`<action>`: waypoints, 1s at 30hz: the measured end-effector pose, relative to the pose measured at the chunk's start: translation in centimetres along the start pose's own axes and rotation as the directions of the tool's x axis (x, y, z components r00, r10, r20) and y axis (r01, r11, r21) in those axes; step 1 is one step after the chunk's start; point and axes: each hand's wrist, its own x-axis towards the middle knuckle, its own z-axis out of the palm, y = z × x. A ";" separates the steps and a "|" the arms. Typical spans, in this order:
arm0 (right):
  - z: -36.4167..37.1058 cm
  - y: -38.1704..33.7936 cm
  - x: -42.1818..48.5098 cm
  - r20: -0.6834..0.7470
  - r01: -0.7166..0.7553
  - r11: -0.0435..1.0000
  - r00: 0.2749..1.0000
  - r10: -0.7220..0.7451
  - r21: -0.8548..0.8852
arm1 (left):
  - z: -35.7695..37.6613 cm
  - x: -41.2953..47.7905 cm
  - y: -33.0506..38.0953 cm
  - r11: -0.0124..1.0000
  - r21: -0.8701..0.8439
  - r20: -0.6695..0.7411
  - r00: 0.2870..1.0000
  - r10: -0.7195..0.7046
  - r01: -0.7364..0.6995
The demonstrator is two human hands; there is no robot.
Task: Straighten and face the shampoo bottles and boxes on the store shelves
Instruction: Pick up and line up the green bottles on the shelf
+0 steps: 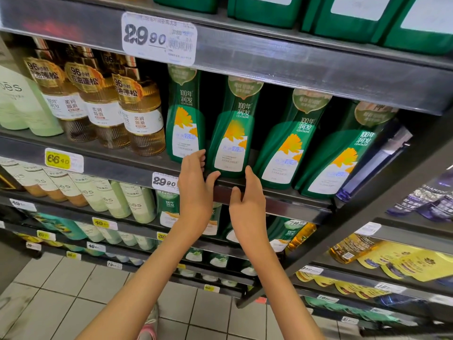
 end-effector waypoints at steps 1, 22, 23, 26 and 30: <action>0.1 0.0 0.0 -0.008 0.004 1.000 1.000 -0.004 0.001 | 0.0 0.1 0.0 1.000 0.001 0.008 1.000 -0.002 0.002; 1.2 -1.5 -2.2 -0.230 0.207 0.947 0.961 -0.150 0.245 | -3.8 -0.3 0.5 0.987 -0.102 0.084 0.990 -0.113 0.122; 1.7 -2.3 -2.5 -0.228 0.273 0.924 0.950 -0.214 0.269 | -4.6 -0.3 0.5 0.990 -0.089 0.067 0.992 -0.103 0.109; 3.1 -5.1 -1.5 -0.166 0.402 0.873 0.915 -0.369 0.277 | -7.2 0.6 0.4 0.997 -0.052 0.023 0.998 -0.055 0.056; 4.7 -8.5 1.1 -0.165 0.436 0.874 0.898 -0.407 0.214 | -9.7 2.3 0.2 0.997 -0.072 0.016 1.000 -0.025 0.026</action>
